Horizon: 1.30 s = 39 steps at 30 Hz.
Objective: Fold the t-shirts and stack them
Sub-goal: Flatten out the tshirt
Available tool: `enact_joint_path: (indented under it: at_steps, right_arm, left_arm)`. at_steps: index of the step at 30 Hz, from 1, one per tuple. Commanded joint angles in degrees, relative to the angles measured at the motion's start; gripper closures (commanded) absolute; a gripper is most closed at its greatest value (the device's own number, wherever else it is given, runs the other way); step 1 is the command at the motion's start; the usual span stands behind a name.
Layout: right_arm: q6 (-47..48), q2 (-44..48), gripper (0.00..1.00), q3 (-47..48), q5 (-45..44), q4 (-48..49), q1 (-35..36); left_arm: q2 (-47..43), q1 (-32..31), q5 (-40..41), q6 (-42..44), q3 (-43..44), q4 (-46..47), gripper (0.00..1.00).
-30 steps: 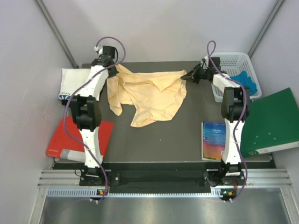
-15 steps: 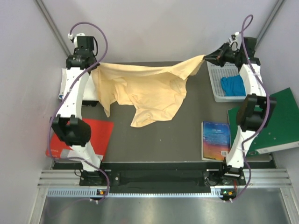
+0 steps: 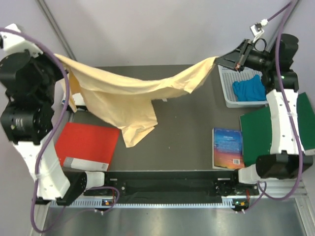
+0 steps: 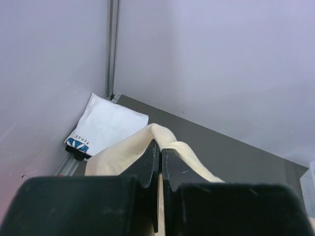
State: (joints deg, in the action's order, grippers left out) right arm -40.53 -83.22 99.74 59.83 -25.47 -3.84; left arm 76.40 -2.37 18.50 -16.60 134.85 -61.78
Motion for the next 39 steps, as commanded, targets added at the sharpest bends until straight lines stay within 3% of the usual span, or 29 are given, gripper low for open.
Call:
enact_joint_path:
  at_steps: [1, 7, 13, 18, 20, 25, 29, 30, 31, 32, 33, 39]
  right_arm:
    - [-4.45, 4.20, 0.97, 1.16, 2.66, 8.23, -0.55]
    - [-11.93, 1.84, 0.96, -1.48, -2.17, 25.02, -2.93]
    - [-11.84, -15.80, 0.97, 9.22, -9.82, 29.06, -1.62]
    - [-12.56, -36.81, 0.99, 22.04, -10.17, 22.60, 1.28]
    - [-12.38, -43.48, 0.99, 22.34, -10.35, 22.13, 2.86]
    - [-13.07, -54.05, 0.98, 23.65, -15.71, 23.09, 5.59]
    - [-13.35, -61.00, 0.96, 29.18, -20.01, 23.89, 6.38]
    - [-13.00, -61.36, 0.94, 29.63, -22.54, 23.81, 6.47]
    - [-12.12, -61.45, 0.85, 29.80, -23.61, 23.98, 6.73]
    - [-11.76, -61.27, 0.64, 29.63, -24.58, 24.07, 6.65]
    - [-11.50, -60.75, 0.39, 29.20, -25.63, 24.24, 6.74]
    - [-6.32, -52.58, 0.08, 20.77, -27.13, 21.97, 7.53]
  left_arm:
    - [0.33, 0.26, -6.80, -0.01, -2.64, -2.65, 1.00]
    - [4.44, 0.26, -10.93, 0.16, -10.12, 2.89, 1.00]
    - [11.99, 1.05, -11.92, -0.80, -22.07, 10.87, 1.00]
    - [25.61, 5.80, -21.98, -4.13, -26.74, 11.51, 1.00]
    - [35.45, 6.41, -25.69, -4.05, -24.91, 9.24, 1.00]
    - [56.44, 7.03, -29.31, -4.23, -8.16, 4.56, 1.00]
    - [62.29, 8.08, -32.99, -7.82, -1.52, 9.64, 1.00]
    - [62.73, 8.08, -33.26, -8.44, -0.99, 12.27, 0.90]
    - [62.90, 8.17, -33.70, -8.97, -0.29, 13.34, 0.65]
    - [62.82, 8.17, -33.53, -9.32, 0.15, 14.13, 0.12]
    - [61.95, 8.17, -33.62, -9.15, 0.07, 15.36, 0.01]
    - [54.31, 8.17, -37.74, -8.27, -6.86, 18.00, 0.01]
